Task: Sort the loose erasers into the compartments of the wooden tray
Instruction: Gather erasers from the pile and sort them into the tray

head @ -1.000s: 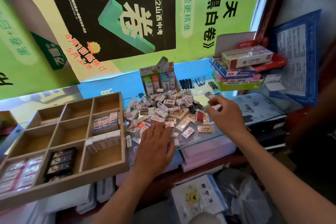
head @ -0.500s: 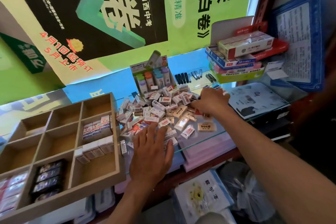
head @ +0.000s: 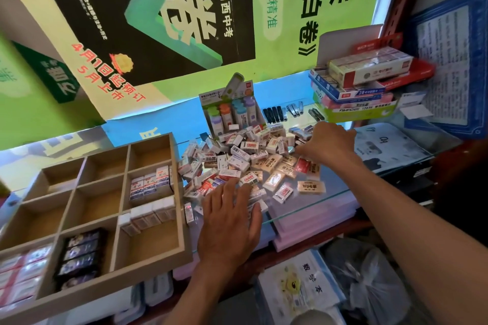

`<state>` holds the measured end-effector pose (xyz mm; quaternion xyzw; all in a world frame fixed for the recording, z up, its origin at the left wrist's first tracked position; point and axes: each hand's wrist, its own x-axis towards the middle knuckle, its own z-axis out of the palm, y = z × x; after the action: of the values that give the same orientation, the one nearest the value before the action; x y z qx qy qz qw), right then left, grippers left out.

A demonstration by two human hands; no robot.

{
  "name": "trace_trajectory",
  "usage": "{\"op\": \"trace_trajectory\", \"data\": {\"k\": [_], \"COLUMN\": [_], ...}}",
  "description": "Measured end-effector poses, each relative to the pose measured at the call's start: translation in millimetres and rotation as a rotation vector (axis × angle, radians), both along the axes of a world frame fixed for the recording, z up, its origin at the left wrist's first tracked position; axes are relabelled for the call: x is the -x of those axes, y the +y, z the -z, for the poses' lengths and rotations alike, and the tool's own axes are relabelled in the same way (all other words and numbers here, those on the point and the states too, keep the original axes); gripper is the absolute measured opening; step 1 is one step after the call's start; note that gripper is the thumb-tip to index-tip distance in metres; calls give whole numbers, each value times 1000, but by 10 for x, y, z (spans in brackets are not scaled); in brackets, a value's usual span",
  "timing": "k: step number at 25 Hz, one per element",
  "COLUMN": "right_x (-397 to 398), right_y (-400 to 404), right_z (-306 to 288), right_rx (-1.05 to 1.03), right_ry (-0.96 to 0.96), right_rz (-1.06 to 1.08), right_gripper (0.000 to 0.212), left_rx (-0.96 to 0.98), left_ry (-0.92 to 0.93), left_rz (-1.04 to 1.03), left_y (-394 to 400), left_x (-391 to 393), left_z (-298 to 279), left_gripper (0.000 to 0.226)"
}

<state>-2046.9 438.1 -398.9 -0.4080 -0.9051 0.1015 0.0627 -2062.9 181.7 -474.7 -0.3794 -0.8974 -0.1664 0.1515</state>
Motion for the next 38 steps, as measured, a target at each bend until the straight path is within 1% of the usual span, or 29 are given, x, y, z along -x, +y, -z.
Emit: {"op": "trace_trajectory", "data": {"k": [2,3,4,5,6,7,8,9,11,13,14,15,16,18,19,20,21,22,23,25,26,28,30,32,34,35,36,38], "right_x": [-63,-100,-142,-193,-248,-302,-348,-390,-458,-530,-562,-593,-609,-586,-554,-504,-457,-407,-355,-268,-222,-105,-14,41,34,24,16,11], "right_y": [18,27,38,22,-3,-26,-39,-58,-127,-289,-433,-674,-940,-1535,-1814,-2059,-2249,-2388,-2517,-2756,-2883,-3129,-3332,-3515,-3616,-3642,-3660,-3664], "right_z": [-28,-59,-91,-142,-194,-227,-243,-264,-297,-330,-366,-422,-468,-516,-509,-503,-501,-492,-496,-528,-557,-586,-607,-635,-672,-681,-694,-704], "right_rx": [95,221,407,636,848,958,980,952,798,665,632,611,594,545,495,438,405,427,504,696,744,773,795,914,1177,1307,1390,1424], "right_ry": [87,163,253,327,358,338,320,316,356,458,512,545,558,563,565,574,583,584,579,561,578,624,579,556,617,655,678,656], "right_rz": [40,71,97,113,129,140,142,141,123,31,-51,-158,-259,-397,-439,-469,-492,-528,-586,-671,-657,-603,-633,-618,-492,-420,-351,-266], "right_gripper": [47,50,51,47,40,34,32,32,37,47,48,45,42,36,31,26,21,18,18,18,15,12,5,9,5,5,5,7], "left_rx": [-22,-28,-31,-34,-40,-48,-54,-62,-116,-283,-432,-624,-838,-1214,-1351,-1439,-1492,-1526,-1547,-1469,-1368,-1146,-1023,-1029,-1114,-1137,-1129,-1023], "left_ry": [-17,-17,-19,-25,-35,-48,-61,-74,-98,-79,-86,-160,-334,-901,-1140,-1271,-1329,-1331,-1299,-1175,-1120,-1064,-1052,-1080,-1086,-1051,-991,-844], "left_rz": [4,10,16,20,25,31,36,43,72,125,135,125,110,34,-50,-136,-217,-272,-297,-317,-313,-262,-191,-158,-182,-226,-288,-370], "left_y": [0,4,4,1,-8,-18,-23,-27,-28,-3,8,-15,-31,-90,-146,-238,-354,-517,-732,-1211,-1446,-1851,-2106,-2321,-2507,-2596,-2683,-2809], "left_x": [-3,-2,0,4,3,0,-2,-2,6,-2,-39,-121,-220,-370,-396,-368,-314,-258,-188,-42,15,55,36,-4,30,82,154,298], "left_z": [-5,-10,-12,-10,-10,-15,-25,-32,-53,-119,-202,-328,-498,-864,-988,-1053,-1088,-1120,-1150,-1155,-1158,-1172,-1186,-1221,-1204,-1171,-1114,-1008], "left_gripper": [45,45,44,44,44,45,46,46,45,42,39,37,33,24,21,19,15,13,13,10,9,9,13,18,20,20,18,16]}}
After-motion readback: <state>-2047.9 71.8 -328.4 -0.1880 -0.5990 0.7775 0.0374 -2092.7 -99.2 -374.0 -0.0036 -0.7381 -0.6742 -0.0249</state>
